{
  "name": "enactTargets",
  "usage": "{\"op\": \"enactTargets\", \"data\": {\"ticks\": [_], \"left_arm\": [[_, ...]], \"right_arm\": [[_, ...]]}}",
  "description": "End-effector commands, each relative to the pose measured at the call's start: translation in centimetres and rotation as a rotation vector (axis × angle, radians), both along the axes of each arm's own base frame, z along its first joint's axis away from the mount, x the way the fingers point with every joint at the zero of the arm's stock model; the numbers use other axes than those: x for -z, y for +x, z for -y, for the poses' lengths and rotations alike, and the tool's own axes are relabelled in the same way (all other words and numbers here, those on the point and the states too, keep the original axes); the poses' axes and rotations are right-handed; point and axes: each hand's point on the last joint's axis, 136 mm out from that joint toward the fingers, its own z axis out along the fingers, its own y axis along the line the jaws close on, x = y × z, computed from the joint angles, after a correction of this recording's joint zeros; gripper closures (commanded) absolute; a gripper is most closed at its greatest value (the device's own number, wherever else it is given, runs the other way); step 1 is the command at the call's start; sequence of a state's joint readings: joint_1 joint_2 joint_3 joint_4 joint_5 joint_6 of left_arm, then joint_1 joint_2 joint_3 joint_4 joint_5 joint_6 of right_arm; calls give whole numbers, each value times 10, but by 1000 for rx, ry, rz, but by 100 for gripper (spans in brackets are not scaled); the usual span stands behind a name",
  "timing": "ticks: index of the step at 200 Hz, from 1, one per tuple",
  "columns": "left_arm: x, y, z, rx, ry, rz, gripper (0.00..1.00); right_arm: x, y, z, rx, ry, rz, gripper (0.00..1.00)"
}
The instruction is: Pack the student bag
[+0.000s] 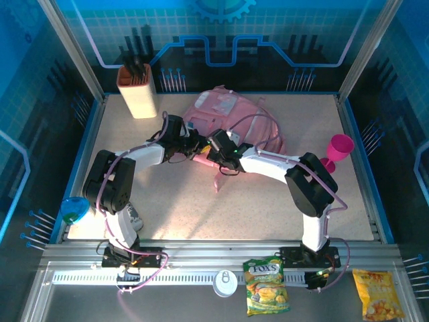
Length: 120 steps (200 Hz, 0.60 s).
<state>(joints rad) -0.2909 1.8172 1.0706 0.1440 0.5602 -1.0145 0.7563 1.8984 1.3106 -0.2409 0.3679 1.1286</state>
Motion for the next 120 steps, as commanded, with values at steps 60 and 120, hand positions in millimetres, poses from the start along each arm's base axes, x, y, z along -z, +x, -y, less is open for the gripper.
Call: {"op": "enactTargets", "data": {"ticks": [60,120], "left_arm": [[3,16,-26,-65,63,38,100],[0,24,-22,-38,47,47,100]], "right_arm": [[-8,-33,108,19,-321,-12,99],[7,-17,88,-295,-291,-70,95]]}}
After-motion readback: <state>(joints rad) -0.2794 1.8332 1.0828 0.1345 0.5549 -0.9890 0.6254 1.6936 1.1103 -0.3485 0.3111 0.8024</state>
